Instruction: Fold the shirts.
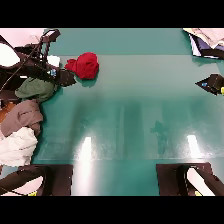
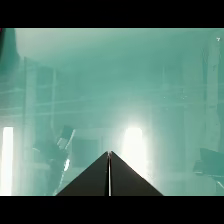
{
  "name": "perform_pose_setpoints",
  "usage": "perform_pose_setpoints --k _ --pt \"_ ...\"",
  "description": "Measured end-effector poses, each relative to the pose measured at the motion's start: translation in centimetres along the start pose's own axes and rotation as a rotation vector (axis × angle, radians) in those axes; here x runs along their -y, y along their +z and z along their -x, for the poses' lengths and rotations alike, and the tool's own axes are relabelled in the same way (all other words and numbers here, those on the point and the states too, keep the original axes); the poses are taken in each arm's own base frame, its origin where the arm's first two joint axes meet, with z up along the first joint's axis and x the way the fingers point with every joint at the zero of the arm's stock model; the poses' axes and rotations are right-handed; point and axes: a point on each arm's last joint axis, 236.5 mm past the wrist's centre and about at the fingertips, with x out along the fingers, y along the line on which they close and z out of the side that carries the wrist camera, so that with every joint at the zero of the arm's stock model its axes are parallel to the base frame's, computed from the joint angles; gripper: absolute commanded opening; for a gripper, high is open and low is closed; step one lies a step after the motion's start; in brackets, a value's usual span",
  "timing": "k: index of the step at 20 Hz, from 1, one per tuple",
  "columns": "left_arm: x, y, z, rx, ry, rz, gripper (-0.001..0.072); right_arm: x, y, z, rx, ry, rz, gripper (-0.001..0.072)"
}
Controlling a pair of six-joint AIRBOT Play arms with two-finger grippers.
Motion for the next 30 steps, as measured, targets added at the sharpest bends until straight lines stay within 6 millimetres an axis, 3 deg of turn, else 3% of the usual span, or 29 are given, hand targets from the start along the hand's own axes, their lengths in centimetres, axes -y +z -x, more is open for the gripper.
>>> perform_pose_setpoints --k 17,18,19,20,24,27,30 --pt "0.1 0.0 0.0 0.001 -0.004 0.001 0.0028 0.0 0.1 0.0 0.004 -0.001 0.000 0.0017" --pt "0.1 0.2 0.0 0.010 -0.004 0.000 0.0186 0.0 0.1 0.0 0.005 -0.001 0.000 0.0017" --pt "0.0 0.6 0.0 0.026 -0.003 -0.007 0.0490 0.0 0.2 0.0 0.007 -0.001 0.000 0.0017" --pt "-0.1 1.3 -0.1 0.053 0.004 -0.016 0.0629 0.0 0.2 0.0 0.008 0.002 -0.001 0.0017" --pt "-2.9 4.9 -1.9 0.185 0.074 -0.012 0.0629 -0.1 0.4 0.0 0.016 0.003 -0.002 0.0017" --pt "-7.0 6.8 -5.6 0.240 0.136 0.028 0.0629 -0.5 0.2 -0.2 0.008 0.012 0.006 0.0017" --pt "-11.0 7.0 -10.5 0.239 0.179 0.069 0.0629 -1.3 -0.2 -0.4 -0.006 0.026 0.022 0.0017"
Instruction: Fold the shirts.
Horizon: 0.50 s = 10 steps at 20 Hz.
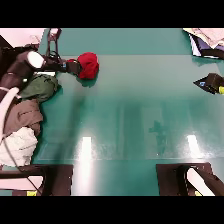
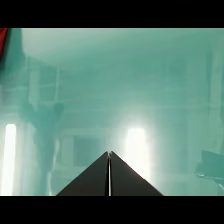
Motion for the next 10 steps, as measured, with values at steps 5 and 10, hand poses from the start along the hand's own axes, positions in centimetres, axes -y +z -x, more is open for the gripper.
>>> perform_pose_setpoints --k 5,10 --pt "-2.7 -1.1 -6.6 -0.005 0.032 0.016 0.0568 -1.9 -0.8 -0.7 -0.032 0.035 0.043 0.0017" --pt "-3.3 -0.1 -8.4 0.027 0.038 0.016 0.0025 -2.9 -1.4 -1.1 -0.049 0.053 0.067 0.0017"
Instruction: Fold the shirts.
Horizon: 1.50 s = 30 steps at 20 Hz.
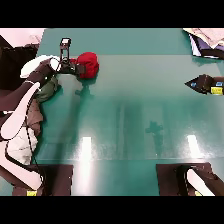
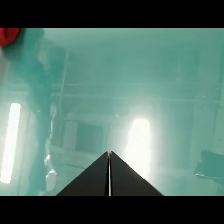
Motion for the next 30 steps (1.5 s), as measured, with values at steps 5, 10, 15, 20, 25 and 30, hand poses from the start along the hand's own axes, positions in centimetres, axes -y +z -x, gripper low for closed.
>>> perform_pose_setpoints --k 5,10,15,20,25,30 --pt "2.9 5.2 4.3 0.023 -0.066 -0.070 0.0025 -1.5 1.3 1.7 0.069 0.004 0.043 0.0017" --pt "12.7 16.0 21.0 0.284 -0.312 -0.224 0.0025 -5.4 6.2 7.9 0.317 0.000 0.156 0.0017" --pt "23.4 14.7 37.0 0.371 -0.590 -0.419 0.0025 -8.8 9.1 13.2 0.489 0.000 0.242 0.0017" --pt "29.9 5.5 37.7 0.125 -0.787 -0.541 0.0025 -10.1 9.5 15.0 0.524 0.003 0.274 0.0017" --pt "29.2 -2.4 27.4 -0.159 -0.734 -0.483 0.0437 -10.2 8.5 14.7 0.480 0.007 0.283 0.0017" --pt "23.1 -4.3 21.4 -0.303 -0.573 -0.294 0.0618 -10.2 8.2 14.5 0.461 0.009 0.283 0.0017"
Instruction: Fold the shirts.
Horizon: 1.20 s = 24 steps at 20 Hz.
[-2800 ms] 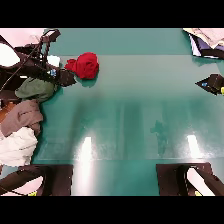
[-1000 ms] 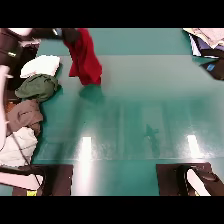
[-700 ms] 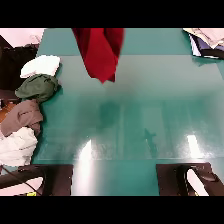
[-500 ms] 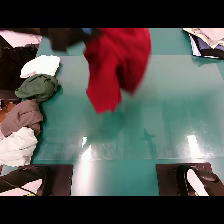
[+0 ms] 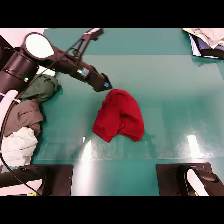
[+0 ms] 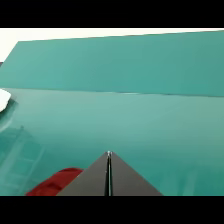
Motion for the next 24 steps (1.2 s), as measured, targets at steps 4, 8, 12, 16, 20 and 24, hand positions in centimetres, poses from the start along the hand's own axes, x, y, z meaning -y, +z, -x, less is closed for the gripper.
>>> perform_pose_setpoints --k 4,8,12,16,20,24 --pt "-3.3 -4.3 1.7 -0.100 0.030 0.140 0.0618 0.5 -0.9 -0.9 -0.046 0.003 -0.015 0.0017" --pt "-3.6 -11.2 -1.3 -0.209 -0.006 0.273 0.0618 1.3 -3.1 -2.5 -0.155 0.018 -0.045 0.0017" --pt "-2.5 -16.5 -5.8 -0.225 -0.087 0.381 0.0618 2.0 -5.0 -3.9 -0.247 0.034 -0.075 0.0017" --pt "-3.7 -20.4 -7.6 -0.257 -0.038 0.418 0.0619 2.2 -6.0 -4.4 -0.294 0.044 -0.090 0.0017" --pt "-5.2 -22.1 -8.1 -0.273 0.024 0.419 0.0618 2.3 -6.3 -4.5 -0.307 0.048 -0.094 0.0017" --pt "-5.9 -23.7 -8.7 -0.282 0.048 0.437 0.0617 2.3 -6.5 -4.5 -0.314 0.049 -0.095 0.0017"
